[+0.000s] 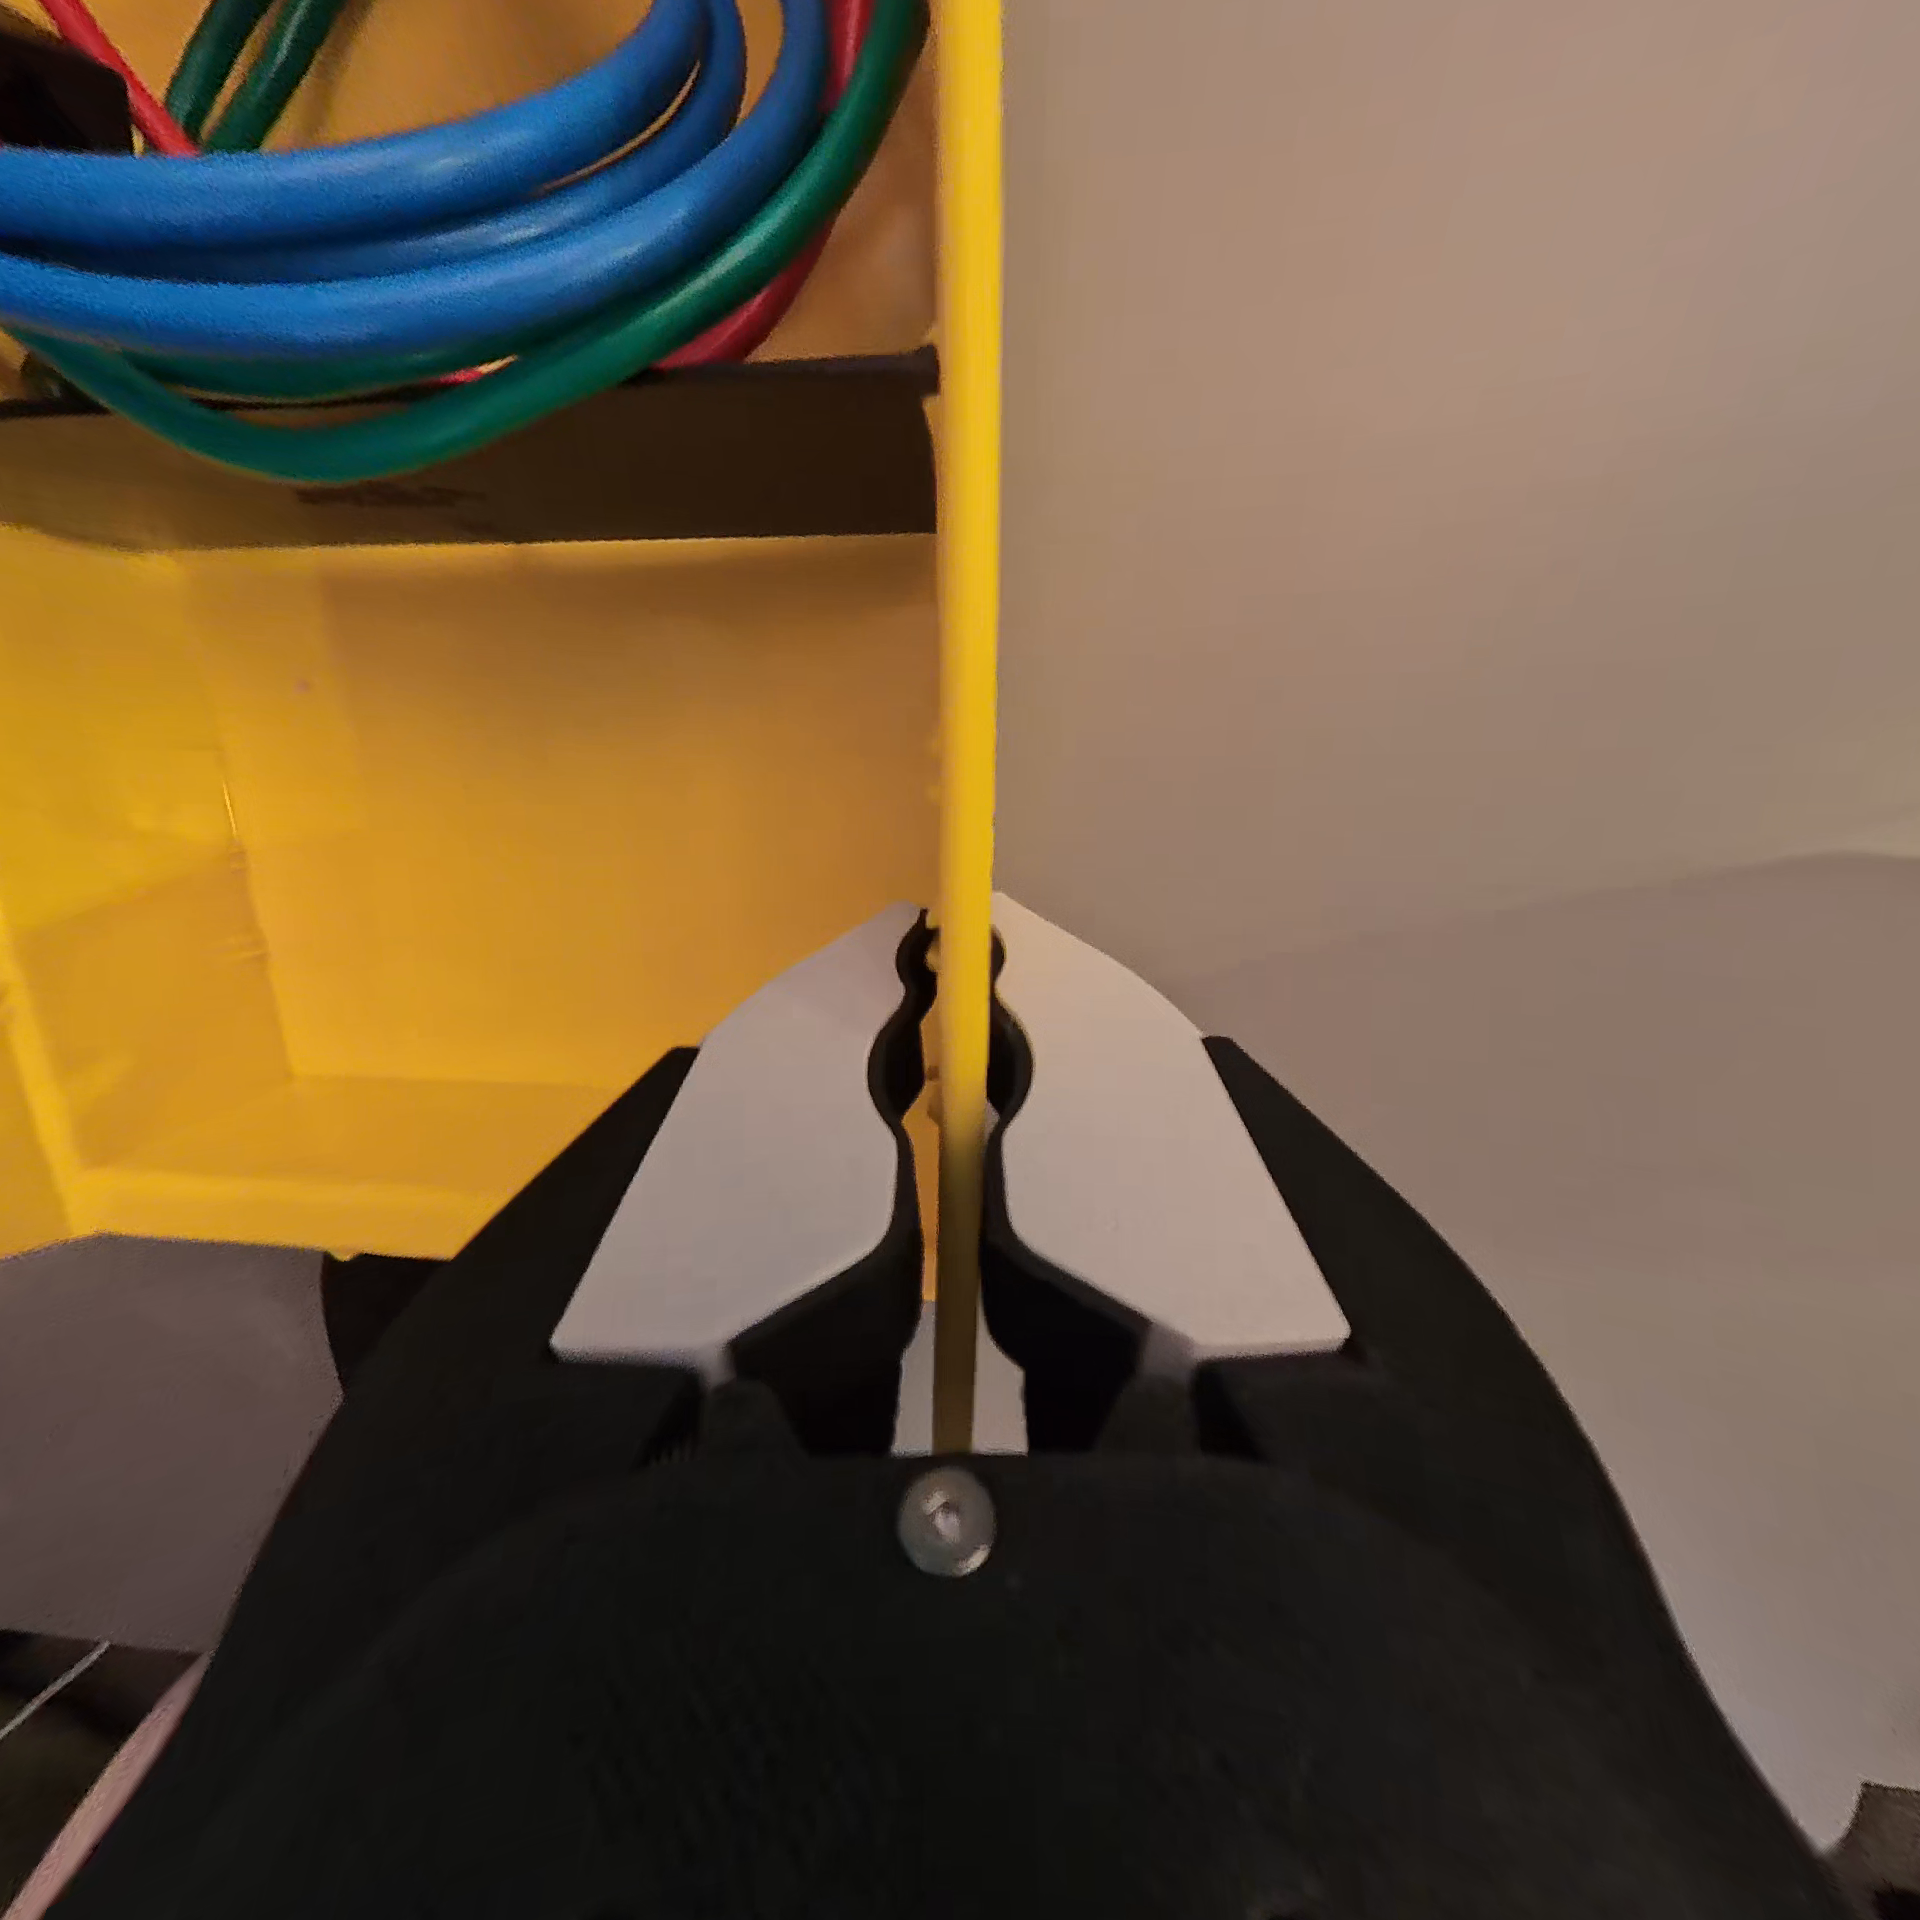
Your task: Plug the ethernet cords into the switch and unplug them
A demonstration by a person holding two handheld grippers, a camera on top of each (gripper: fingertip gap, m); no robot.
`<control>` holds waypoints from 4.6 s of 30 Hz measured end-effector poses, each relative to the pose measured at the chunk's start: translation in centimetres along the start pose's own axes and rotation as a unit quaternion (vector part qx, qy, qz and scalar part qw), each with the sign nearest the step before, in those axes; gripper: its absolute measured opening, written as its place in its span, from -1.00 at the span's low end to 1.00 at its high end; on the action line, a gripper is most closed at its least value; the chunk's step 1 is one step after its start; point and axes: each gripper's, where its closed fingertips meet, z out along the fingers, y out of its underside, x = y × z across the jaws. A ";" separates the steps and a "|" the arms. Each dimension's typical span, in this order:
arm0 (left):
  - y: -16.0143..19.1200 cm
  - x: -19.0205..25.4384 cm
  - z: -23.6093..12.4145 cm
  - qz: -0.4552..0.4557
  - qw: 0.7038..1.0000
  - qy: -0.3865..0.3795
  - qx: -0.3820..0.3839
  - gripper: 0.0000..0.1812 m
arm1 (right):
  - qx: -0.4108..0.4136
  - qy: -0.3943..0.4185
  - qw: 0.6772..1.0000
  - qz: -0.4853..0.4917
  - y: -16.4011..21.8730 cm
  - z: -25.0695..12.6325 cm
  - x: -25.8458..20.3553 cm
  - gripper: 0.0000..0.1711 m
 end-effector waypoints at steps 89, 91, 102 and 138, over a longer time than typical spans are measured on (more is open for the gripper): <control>2.2 14.5 -7.9 0.222 0.968 0.105 -0.047 -0.54 | 0.051 0.175 0.936 -0.301 -2.8 -8.4 -19.9 -0.63; 0.1 14.2 -9.2 0.220 0.971 0.095 0.020 -0.56 | 0.140 0.103 0.923 -0.343 -3.5 -9.6 -26.6 -0.63; -6.2 16.5 -18.5 0.270 0.896 0.027 0.352 -0.63 | 0.065 -0.027 0.932 -0.355 -3.4 0.0 -42.1 -0.62; -4.9 13.6 -20.0 0.230 0.891 0.076 0.383 -0.62 | -0.245 -0.059 0.936 -0.244 0.3 5.4 -43.1 -0.94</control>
